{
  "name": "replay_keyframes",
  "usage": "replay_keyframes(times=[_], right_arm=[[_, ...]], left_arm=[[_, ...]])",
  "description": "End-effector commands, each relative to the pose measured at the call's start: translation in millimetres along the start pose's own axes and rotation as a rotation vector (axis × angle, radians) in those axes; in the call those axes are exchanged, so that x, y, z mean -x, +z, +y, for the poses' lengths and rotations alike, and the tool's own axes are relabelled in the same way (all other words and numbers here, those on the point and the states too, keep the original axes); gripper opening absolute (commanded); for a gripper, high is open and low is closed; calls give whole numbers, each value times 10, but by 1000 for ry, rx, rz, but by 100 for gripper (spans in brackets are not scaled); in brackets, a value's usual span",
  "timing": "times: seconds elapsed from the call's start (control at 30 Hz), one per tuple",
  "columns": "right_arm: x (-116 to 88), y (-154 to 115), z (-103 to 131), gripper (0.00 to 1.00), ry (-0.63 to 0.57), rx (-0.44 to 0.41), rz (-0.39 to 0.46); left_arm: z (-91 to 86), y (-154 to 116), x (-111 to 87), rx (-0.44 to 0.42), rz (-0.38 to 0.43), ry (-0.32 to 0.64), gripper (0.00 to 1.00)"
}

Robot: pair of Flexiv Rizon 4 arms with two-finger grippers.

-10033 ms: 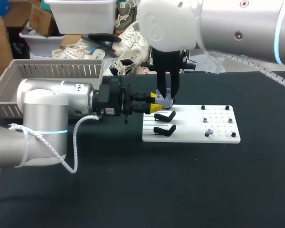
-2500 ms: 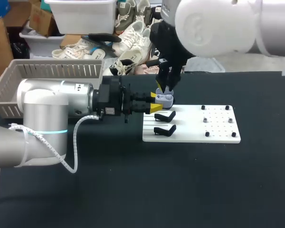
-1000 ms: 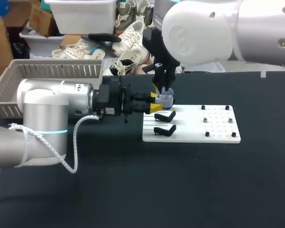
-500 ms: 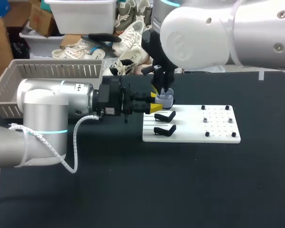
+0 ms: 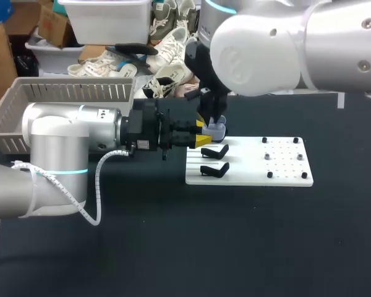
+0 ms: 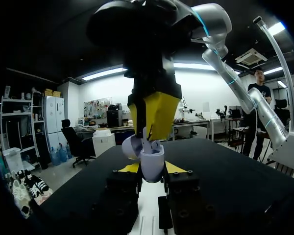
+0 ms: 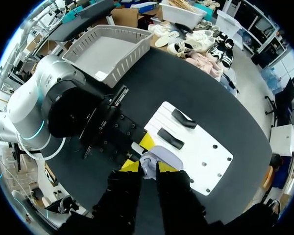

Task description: Pick up each earbud case from the left stands, insert the matching earbuds, close the lid, and place the case in the box.

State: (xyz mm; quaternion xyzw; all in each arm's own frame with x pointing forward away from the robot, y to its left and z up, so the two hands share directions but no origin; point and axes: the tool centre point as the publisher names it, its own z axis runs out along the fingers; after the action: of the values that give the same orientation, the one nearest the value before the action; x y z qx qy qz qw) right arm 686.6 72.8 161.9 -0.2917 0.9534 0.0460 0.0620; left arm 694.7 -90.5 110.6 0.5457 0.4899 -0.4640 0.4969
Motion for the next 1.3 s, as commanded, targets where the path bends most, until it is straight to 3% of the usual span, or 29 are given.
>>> replay_keyframes(times=[0.03,0.33,0.43,0.53,1.0,1.3], right_arm=[[-31,17,9,0,0,-2,4],[-7,58,11,0,-9,-1,27],[-5,60,10,28,-9,-2,30],[-2,45,8,42,-10,-4,29],[-100,-247,19,54,-6,22,-41],[-102,-485,-318,98,107,10,-119]], left_arm=[[5,-1,-5,-1,-1,1,0],[5,-1,-5,-1,-1,1,0],[5,-1,-5,-1,-1,1,0],[5,-1,-5,-1,-1,1,0],[5,-1,-5,-1,-1,1,0],[5,-1,-5,-1,-1,1,0]])
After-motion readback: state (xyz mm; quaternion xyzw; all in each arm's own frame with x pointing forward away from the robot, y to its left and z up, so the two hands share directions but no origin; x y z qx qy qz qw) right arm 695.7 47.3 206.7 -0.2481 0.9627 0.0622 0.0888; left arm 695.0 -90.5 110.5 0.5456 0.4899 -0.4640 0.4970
